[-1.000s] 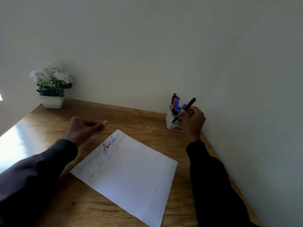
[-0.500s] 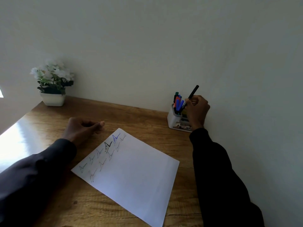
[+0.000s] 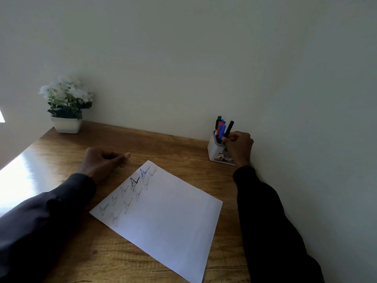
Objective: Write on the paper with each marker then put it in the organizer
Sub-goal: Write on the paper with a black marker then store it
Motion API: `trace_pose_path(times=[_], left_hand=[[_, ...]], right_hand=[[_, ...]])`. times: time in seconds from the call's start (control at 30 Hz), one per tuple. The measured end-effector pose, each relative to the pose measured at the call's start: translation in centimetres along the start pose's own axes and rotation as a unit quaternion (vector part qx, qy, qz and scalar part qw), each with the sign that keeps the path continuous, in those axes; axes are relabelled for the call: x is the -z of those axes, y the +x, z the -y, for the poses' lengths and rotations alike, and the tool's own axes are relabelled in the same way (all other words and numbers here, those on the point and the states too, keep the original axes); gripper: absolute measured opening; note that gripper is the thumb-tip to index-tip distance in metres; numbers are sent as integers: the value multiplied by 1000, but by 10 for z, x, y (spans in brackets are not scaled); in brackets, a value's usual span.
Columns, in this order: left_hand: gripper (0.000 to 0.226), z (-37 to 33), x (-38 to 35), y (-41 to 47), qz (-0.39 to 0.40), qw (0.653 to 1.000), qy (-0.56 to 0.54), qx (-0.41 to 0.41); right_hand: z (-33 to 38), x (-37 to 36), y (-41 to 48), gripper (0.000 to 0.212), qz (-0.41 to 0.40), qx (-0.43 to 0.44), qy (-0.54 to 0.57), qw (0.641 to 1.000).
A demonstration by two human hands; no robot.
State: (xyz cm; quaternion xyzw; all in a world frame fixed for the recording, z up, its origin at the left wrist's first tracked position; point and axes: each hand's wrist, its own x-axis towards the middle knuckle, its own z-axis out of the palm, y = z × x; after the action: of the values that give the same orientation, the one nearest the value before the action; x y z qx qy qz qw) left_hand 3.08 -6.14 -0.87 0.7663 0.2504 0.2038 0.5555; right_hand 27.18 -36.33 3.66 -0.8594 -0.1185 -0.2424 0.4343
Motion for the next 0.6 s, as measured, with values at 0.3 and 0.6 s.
trace_pose_path(times=[0.3, 0.6], left_hand=[[20, -1, 1, -1, 7, 1000, 5, 2], [18, 0, 3, -2, 10, 1000, -8, 2]], right_hand=[[2, 3, -7, 20, -19, -6, 25, 999], [9, -5, -23, 24, -18, 1, 17, 1000]])
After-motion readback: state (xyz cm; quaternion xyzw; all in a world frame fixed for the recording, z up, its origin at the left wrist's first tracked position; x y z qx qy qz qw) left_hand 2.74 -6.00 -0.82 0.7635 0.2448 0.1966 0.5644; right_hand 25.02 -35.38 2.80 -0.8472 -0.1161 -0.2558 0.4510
